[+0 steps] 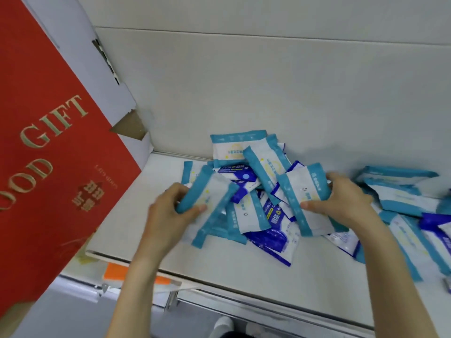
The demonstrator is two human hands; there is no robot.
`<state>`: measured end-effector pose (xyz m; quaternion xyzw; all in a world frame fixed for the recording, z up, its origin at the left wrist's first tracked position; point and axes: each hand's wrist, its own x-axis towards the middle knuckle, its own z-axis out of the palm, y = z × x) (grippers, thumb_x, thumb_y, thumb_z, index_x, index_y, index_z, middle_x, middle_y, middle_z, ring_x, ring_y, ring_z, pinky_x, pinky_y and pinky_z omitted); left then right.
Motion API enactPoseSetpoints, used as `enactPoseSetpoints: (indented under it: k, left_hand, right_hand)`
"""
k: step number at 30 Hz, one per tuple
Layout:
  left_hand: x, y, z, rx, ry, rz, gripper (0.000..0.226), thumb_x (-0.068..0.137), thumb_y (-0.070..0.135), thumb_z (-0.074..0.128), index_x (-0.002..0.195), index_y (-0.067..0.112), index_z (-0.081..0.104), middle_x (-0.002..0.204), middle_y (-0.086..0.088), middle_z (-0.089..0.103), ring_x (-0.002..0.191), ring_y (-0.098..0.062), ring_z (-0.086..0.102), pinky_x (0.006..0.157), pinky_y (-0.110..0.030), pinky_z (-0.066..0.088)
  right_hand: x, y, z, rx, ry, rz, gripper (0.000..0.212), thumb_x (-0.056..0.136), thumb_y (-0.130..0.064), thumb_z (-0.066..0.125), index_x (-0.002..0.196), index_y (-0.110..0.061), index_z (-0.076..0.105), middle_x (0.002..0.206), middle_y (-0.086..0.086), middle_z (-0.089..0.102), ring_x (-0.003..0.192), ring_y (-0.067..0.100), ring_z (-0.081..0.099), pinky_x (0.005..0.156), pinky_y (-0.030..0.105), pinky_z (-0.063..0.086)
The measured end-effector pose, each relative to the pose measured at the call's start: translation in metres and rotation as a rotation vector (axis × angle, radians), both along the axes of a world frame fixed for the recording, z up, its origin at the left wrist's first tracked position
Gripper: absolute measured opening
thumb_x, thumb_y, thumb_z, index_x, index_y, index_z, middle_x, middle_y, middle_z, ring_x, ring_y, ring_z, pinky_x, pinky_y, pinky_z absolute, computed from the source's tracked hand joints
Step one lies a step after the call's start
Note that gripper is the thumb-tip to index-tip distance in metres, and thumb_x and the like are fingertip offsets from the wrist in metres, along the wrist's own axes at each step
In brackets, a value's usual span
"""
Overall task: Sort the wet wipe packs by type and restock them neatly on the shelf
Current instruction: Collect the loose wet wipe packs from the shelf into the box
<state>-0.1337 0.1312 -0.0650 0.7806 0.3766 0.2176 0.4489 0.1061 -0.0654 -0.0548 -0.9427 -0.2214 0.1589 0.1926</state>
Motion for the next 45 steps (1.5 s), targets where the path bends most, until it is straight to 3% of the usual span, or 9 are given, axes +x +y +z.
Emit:
enactPoseSetpoints:
  k: [3,9,15,21,27,31,34,38,45]
  left_hand:
    - [0.003,0.043,-0.002,0.095,0.149,-0.053,0.013,0.076,0.019,0.078,0.082,0.018,0.066,0.082,0.005,0.063,0.076,-0.01,0.057,0.062,-0.019,0.039]
    - [0.022,0.071,-0.017,-0.002,0.42,-0.276,0.045,0.081,0.03,0.074,0.119,0.013,0.057,0.117,0.004,0.044,0.1,-0.011,0.045,0.071,-0.021,0.038]
    - [0.015,0.061,-0.013,0.104,0.526,-0.317,0.031,0.073,0.04,0.079,0.09,0.03,0.054,0.09,0.011,0.047,0.085,-0.012,0.052,0.063,-0.024,0.041]
    - [-0.018,0.007,0.007,0.087,0.44,-0.194,0.029,0.071,0.043,0.079,0.09,0.028,0.064,0.087,0.016,0.066,0.079,-0.01,0.063,0.065,-0.037,0.054]
    - [-0.04,-0.117,0.03,-0.299,0.011,-0.257,0.022,0.078,0.009,0.074,0.093,0.023,0.065,0.084,0.014,0.074,0.076,-0.005,0.069,0.061,-0.02,0.055]
    - [-0.039,-0.223,0.015,-0.41,-0.11,-0.329,0.019,0.081,0.005,0.068,0.098,0.013,0.063,0.092,-0.001,0.074,0.081,-0.013,0.068,0.069,-0.025,0.056]
    - [-0.041,-0.312,-0.006,-0.442,-0.094,-0.388,0.018,0.082,0.008,0.069,0.097,0.008,0.059,0.092,-0.009,0.071,0.079,-0.018,0.066,0.069,-0.03,0.054]
    - [-0.048,-0.437,-0.031,-0.546,-0.026,-0.518,0.018,0.085,0.006,0.066,0.1,0.009,0.057,0.095,-0.008,0.068,0.08,-0.016,0.066,0.066,-0.027,0.054]
    - [-0.052,-0.594,-0.053,-0.635,0.16,-0.732,0.018,0.087,0.004,0.063,0.102,0.013,0.057,0.102,-0.01,0.069,0.092,-0.031,0.067,0.082,-0.046,0.052]
  right_hand:
    - [-0.015,-0.002,0.0,0.044,-0.029,-0.03,0.034,0.065,-0.04,0.083,0.082,-0.026,0.056,0.09,0.005,0.06,0.09,0.031,0.055,0.085,0.048,0.046]
    - [-0.043,-0.011,-0.002,0.118,0.006,-0.148,0.027,0.08,-0.027,0.074,0.096,-0.021,0.053,0.084,-0.001,0.056,0.08,0.025,0.052,0.062,0.033,0.038]
    - [-0.069,-0.028,-0.009,0.356,0.012,-0.3,0.027,0.08,-0.021,0.074,0.098,-0.027,0.055,0.092,-0.003,0.061,0.087,0.025,0.059,0.075,0.038,0.049]
    - [-0.1,-0.067,-0.004,0.801,0.34,-0.402,0.023,0.08,-0.01,0.073,0.091,-0.026,0.061,0.089,-0.015,0.067,0.071,-0.004,0.065,0.056,0.012,0.05]
    - [-0.136,-0.148,-0.003,0.973,0.569,-0.486,0.017,0.084,-0.01,0.067,0.1,-0.016,0.065,0.09,-0.003,0.076,0.078,0.012,0.072,0.065,0.025,0.053]
    - [-0.162,-0.248,-0.008,1.056,0.656,-0.542,0.022,0.083,-0.009,0.063,0.105,-0.013,0.066,0.101,0.006,0.074,0.09,0.022,0.071,0.084,0.04,0.054]
    - [-0.189,-0.345,-0.018,1.101,0.709,-0.625,0.028,0.086,-0.007,0.06,0.113,-0.011,0.065,0.107,0.009,0.072,0.1,0.029,0.068,0.092,0.048,0.052]
    - [-0.241,-0.471,-0.026,1.042,0.6,-0.802,0.022,0.088,-0.001,0.058,0.105,-0.013,0.065,0.096,0.003,0.075,0.085,0.02,0.072,0.071,0.036,0.058]
    - [-0.322,-0.622,-0.026,1.019,0.35,-1.077,0.031,0.078,-0.003,0.073,0.104,-0.019,0.067,0.096,-0.001,0.075,0.086,0.018,0.072,0.069,0.035,0.057]
